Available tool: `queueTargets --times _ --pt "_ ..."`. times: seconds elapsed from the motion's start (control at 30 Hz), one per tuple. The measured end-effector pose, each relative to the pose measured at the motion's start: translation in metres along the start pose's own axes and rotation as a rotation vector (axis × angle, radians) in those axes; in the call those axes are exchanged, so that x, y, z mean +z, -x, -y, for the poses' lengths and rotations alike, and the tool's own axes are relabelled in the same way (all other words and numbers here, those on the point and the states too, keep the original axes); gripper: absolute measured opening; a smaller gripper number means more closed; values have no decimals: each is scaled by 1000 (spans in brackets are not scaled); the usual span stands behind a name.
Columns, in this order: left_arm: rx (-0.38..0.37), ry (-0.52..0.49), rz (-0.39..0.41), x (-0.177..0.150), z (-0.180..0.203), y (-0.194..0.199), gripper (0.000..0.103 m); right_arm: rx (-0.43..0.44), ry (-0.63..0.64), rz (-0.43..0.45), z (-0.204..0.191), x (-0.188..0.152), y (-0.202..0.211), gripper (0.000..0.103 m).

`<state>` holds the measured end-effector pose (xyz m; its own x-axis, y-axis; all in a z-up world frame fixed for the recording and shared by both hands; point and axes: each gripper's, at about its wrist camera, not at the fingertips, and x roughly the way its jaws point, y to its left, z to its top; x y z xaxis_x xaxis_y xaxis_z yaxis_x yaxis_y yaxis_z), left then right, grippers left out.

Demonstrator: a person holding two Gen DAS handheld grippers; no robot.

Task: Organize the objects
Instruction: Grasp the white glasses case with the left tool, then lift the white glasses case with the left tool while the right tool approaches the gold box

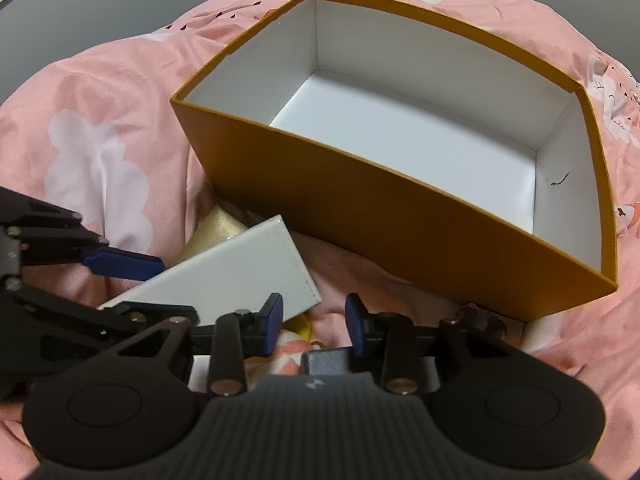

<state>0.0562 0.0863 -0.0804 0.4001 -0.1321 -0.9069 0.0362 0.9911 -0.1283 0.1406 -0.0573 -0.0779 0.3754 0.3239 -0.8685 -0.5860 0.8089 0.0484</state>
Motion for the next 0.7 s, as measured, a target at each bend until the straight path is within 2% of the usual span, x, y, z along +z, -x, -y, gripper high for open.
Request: queueTargets --times 0.07,0.13,0.2,0.27,0.4,0.5,0.57,0.63,0.67,0.7 --pt "7 -15 -13 1 1 -2 55 -1 6 -9 -2 -1 -2 29" --pt "22 -41 -39 2 4 -8 68 -3 8 -15 -3 -2 -5 27" --pt "25 -64 -64 2 7 -15 75 -6 14 -16 -4 -1 -7 26" --pt "12 -54 -82 3 6 -21 78 -10 22 -23 -5 -2 -10 24" --pt "-41 7 -86 5 -2 -28 76 -51 27 -27 -7 -3 -14 16" --pt "-37 8 -78 3 1 -27 74 -49 22 -24 -8 -2 -14 16" --pt "-13 -2 -57 3 7 -20 66 -53 25 -23 -8 -2 -14 16" --pt "5 -12 -17 4 11 -9 54 -56 27 -22 -8 -3 -14 16" --pt "-3 -17 2 5 13 -3 53 -58 28 -21 -8 -3 -14 16" --pt "-17 -24 18 5 15 4 48 -59 27 -19 -7 -4 -12 16"
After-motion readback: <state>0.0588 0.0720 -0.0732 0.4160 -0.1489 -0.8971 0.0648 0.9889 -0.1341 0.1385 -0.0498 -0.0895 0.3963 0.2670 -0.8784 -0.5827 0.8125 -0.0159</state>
